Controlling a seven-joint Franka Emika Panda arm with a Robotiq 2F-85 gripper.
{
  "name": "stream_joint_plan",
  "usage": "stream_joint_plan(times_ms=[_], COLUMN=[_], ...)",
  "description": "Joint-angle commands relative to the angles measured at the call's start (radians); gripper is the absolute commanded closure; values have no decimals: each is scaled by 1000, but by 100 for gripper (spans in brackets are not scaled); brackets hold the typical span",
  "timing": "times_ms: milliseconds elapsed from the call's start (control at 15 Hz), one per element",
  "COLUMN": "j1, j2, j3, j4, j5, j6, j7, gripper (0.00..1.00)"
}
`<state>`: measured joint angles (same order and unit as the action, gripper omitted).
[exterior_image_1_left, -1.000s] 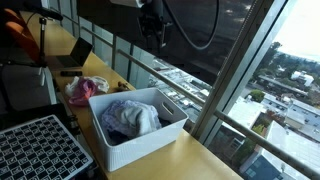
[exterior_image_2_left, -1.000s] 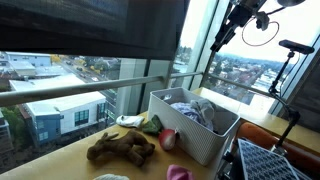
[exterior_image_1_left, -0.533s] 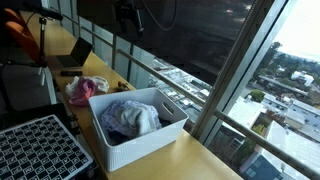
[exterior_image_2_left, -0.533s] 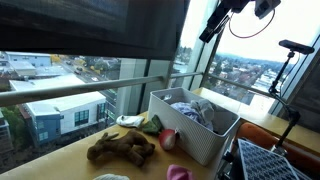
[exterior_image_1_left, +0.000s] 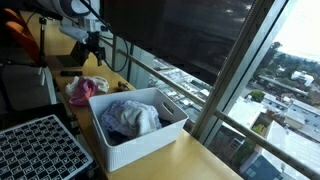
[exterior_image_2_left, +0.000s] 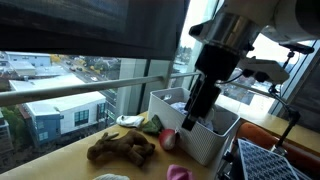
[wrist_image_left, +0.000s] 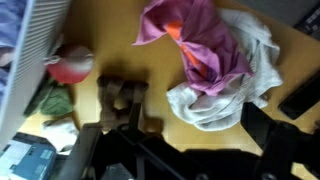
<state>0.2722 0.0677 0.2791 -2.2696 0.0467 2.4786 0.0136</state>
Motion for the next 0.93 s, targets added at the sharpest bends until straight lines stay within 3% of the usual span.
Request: stream_joint_plan(times_ms=[0, 400, 867], j1=[41, 54, -19], j2=[164, 399, 576], j3=[56, 140, 141], j4=[48, 157, 277], j5=[79, 89, 51], j6=[90, 104, 98], j7=[-79, -179, -374], gripper=[0, 0, 0])
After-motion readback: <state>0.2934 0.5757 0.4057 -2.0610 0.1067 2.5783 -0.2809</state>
